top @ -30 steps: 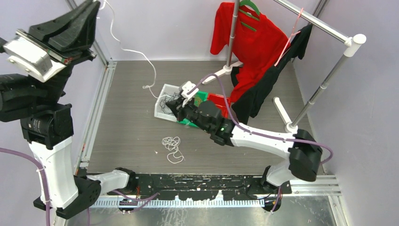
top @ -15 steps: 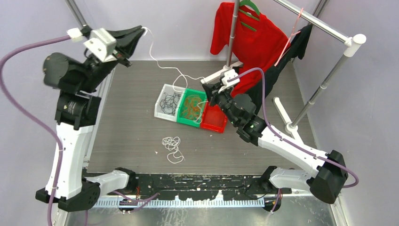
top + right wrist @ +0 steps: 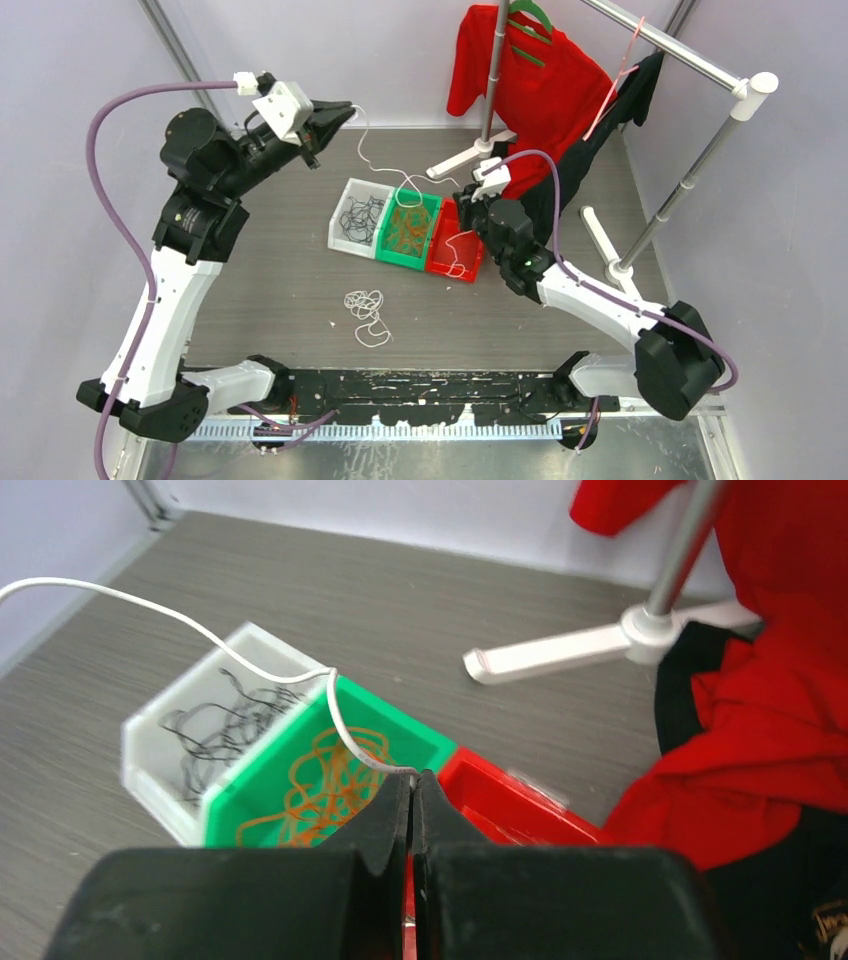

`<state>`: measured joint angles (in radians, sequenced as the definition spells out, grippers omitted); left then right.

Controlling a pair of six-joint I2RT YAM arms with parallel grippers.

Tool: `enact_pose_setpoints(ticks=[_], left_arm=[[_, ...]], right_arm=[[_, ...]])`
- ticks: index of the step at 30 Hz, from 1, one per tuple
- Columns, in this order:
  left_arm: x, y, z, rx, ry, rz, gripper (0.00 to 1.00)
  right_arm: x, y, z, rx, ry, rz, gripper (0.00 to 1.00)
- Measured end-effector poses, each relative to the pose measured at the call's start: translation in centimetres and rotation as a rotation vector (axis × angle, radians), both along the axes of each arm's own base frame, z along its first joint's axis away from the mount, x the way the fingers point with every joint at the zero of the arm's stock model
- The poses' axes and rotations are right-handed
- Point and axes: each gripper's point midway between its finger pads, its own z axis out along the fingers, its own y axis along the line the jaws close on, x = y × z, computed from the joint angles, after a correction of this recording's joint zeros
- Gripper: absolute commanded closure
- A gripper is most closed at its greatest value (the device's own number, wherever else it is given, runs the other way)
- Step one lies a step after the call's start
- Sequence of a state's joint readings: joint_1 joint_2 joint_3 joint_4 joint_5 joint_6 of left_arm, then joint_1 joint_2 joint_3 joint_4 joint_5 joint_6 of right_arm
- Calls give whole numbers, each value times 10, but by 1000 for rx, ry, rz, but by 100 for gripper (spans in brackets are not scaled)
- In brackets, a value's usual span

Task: Untangle the cables
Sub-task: Place the cable in the bin.

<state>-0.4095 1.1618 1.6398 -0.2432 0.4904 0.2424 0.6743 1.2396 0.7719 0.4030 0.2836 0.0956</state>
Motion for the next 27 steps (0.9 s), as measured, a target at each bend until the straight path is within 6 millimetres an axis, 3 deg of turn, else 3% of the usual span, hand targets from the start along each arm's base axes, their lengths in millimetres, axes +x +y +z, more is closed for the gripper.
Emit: enact_pose_setpoints(ticks=[5, 9, 17, 24, 27], left_arm=[[-2, -17, -15, 29, 33, -41, 100], [-1, -29, -25, 54, 52, -57, 100], [8, -41, -31, 82, 65, -45, 100], [12, -34, -22, 82, 31, 16, 100], [15, -29, -17, 80, 19, 52, 100]], right_arm=[[14, -17, -39, -27, 77, -60, 94], [24, -27, -49, -20, 97, -98, 92], [43, -34, -44, 9, 95, -139, 92], [57, -27, -35, 32, 72, -138, 91], [59, -24, -39, 30, 80, -135, 85]])
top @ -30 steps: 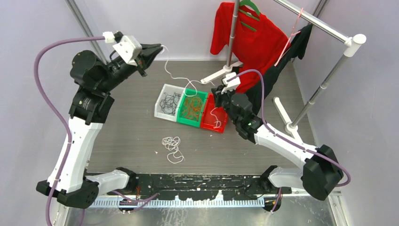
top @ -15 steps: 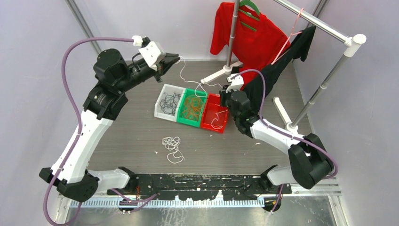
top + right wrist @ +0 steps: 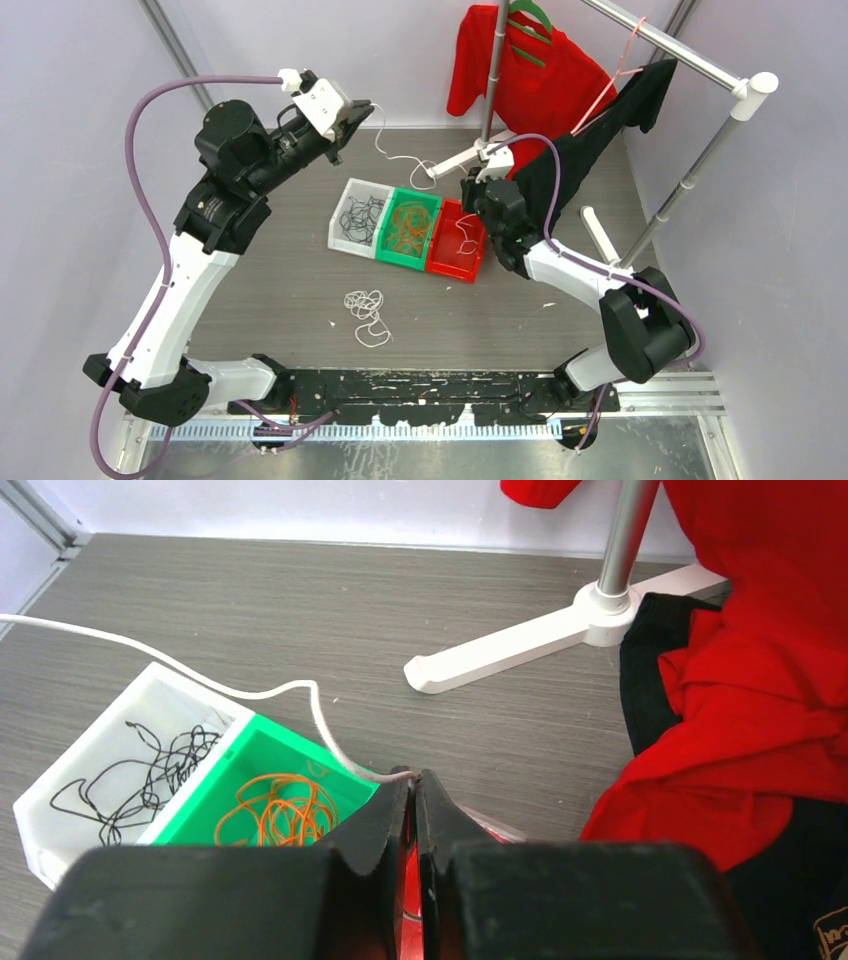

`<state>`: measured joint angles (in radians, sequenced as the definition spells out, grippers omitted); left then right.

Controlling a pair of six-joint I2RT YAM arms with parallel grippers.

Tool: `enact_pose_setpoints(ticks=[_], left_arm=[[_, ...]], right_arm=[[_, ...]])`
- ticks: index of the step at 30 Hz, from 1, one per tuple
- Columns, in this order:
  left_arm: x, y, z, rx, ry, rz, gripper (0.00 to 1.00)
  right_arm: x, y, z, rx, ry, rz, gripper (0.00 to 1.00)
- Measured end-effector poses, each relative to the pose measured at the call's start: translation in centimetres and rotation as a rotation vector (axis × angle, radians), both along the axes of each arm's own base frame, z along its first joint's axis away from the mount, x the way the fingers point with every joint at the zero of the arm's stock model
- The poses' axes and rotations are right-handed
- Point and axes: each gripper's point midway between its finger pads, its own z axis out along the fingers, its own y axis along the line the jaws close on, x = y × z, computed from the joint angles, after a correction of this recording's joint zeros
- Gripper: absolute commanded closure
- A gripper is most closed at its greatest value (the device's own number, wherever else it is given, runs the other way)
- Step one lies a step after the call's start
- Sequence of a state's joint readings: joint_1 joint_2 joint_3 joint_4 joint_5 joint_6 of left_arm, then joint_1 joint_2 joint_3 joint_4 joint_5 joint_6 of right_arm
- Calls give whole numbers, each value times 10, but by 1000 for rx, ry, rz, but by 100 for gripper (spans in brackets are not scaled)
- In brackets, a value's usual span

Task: Untangle the cables
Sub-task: Place the cable in the bin.

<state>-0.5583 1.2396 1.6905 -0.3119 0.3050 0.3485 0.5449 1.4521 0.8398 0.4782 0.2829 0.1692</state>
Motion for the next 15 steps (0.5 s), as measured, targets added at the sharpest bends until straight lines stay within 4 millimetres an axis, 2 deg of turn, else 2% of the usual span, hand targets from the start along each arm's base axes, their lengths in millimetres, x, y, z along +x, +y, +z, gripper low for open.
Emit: enact_pose_setpoints(ticks=[4, 7, 10, 15], left_arm=[[1, 3, 1, -1, 2, 19, 100], [1, 3, -6, 13, 29, 20, 100], [0, 3, -13, 26, 56, 20, 100], [3, -2, -19, 32, 82, 12, 100]], right_arm=[[-2, 4, -8, 6, 34, 21, 61], [-7, 7, -17, 22, 71, 33, 48], [-19, 4, -33, 35, 116, 42, 43], [-44, -8, -53, 38, 180, 40, 44]])
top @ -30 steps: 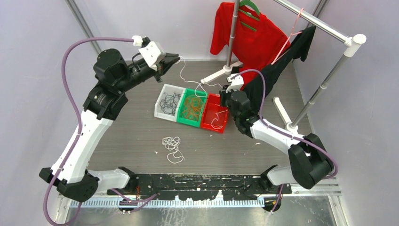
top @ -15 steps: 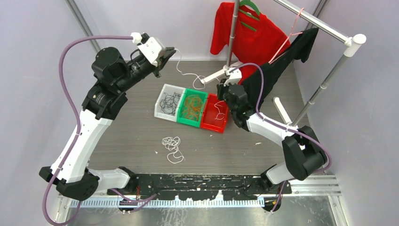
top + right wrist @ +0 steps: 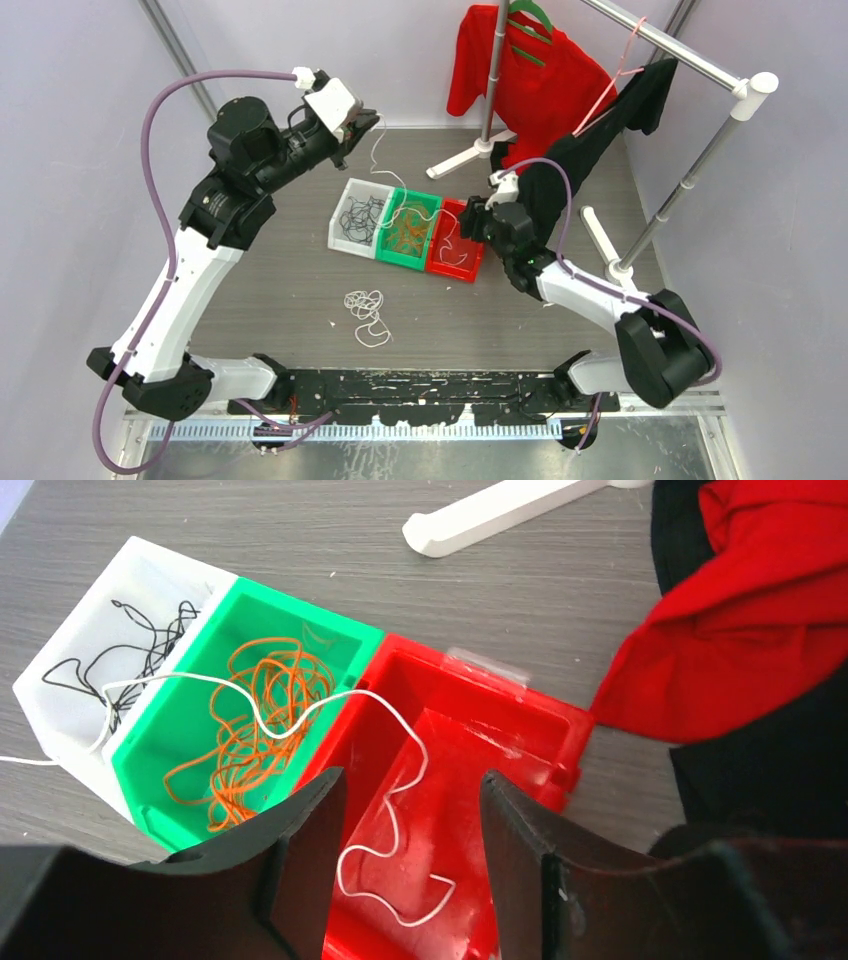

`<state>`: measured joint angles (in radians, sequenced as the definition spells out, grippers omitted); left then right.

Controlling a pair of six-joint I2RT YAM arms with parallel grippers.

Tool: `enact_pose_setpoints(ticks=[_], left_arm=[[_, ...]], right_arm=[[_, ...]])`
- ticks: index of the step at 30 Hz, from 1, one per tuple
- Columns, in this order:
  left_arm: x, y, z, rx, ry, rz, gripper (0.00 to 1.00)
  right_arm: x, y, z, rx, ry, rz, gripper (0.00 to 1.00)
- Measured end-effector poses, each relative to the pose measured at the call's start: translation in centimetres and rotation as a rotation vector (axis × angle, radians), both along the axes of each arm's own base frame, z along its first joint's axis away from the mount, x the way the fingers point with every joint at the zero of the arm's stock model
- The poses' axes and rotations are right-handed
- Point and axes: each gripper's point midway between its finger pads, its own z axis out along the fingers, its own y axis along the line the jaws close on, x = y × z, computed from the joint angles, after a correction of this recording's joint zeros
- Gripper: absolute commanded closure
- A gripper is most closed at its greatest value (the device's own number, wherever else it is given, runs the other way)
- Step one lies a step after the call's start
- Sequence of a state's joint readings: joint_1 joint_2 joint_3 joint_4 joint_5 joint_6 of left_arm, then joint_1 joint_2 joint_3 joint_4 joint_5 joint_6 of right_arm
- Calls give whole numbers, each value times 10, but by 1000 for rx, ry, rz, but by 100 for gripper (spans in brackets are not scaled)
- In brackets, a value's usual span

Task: Untangle the cables
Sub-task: Place the cable in the bin.

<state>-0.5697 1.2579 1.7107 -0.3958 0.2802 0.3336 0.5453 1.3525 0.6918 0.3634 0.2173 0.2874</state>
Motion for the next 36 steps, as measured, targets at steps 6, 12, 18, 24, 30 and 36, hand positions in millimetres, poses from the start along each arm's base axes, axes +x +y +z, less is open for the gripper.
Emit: enact_pose_setpoints(ticks=[6, 12, 18, 24, 30, 36], left_arm=[[7, -21, -2, -5, 31, -40, 100], [3, -65, 3, -12, 47, -150, 100], [-14, -108, 28, -39, 2, -261, 100], [-27, -136, 23, -34, 11, -322, 100], [-18, -151, -26, 23, 91, -310, 100], [1, -164, -92, 104, 209, -266, 100]], right_arm=[[-19, -23, 8, 25, -23, -66, 46], [-25, -45, 10, 27, -48, -162, 47], [-32, -65, 3, 19, -54, -249, 49], [-38, -85, 8, 36, -87, -341, 51], [-44, -100, 16, 87, -127, -412, 52], [-49, -109, 12, 110, -140, -452, 53]])
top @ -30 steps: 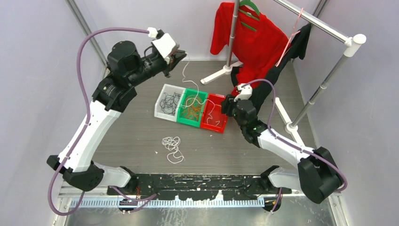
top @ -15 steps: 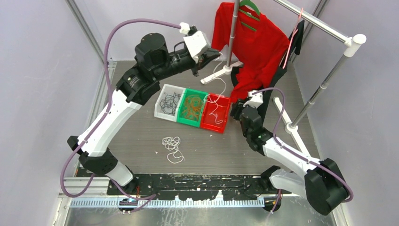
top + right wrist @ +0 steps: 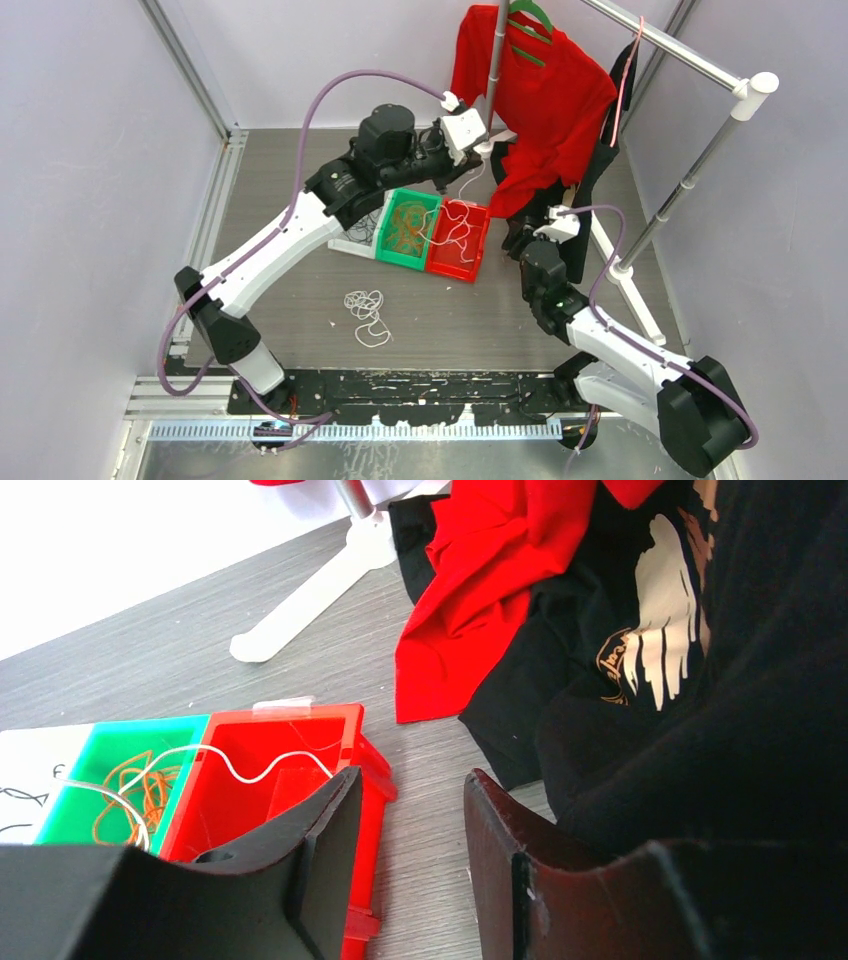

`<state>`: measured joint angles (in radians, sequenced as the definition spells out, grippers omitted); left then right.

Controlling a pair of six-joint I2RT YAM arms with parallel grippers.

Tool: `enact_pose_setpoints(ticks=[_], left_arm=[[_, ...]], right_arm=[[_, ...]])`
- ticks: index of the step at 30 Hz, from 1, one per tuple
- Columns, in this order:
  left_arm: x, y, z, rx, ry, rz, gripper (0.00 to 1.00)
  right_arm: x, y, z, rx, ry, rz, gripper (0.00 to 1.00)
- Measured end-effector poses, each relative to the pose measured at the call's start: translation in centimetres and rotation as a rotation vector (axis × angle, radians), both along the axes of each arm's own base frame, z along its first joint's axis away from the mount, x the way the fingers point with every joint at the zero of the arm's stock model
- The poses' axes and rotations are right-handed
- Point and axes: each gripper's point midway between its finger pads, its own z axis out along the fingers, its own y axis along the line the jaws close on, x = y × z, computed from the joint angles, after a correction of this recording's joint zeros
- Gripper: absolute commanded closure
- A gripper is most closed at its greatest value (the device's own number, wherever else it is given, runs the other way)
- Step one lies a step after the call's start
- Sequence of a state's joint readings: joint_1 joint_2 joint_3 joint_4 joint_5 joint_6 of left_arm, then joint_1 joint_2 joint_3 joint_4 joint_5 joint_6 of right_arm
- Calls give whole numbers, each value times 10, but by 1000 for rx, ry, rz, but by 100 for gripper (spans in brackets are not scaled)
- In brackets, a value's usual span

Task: Untangle the cables
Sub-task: Place the cable in the bin.

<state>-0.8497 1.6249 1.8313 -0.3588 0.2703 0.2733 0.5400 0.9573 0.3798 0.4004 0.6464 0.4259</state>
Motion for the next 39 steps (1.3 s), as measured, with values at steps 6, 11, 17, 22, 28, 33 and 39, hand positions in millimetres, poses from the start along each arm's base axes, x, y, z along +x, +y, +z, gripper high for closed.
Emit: enact_pose_setpoints(ticks=[6, 11, 17, 22, 28, 33, 39], left_arm=[[9, -19, -13, -5, 51, -14, 100], [12, -42, 10, -59, 34, -41, 100], [-2, -64, 38, -110, -6, -89, 100], [-9, -73, 47, -129, -21, -108, 100], [-7, -76, 37, -114, -10, -98, 100], [-2, -77, 1, -54, 43, -72, 100], [1, -76, -28, -8, 99, -43, 100]], right_arm=[[0, -4, -1, 10, -11, -25, 54], [3, -2, 0, 33, -24, -25, 50], [1, 10, 1, 86, -58, 39, 35], [-5, 22, 9, 138, -96, 124, 30], [-10, 42, 36, 241, -180, 231, 31], [-7, 47, 32, 276, -171, 239, 37], [7, 40, -7, 231, -66, 145, 43]])
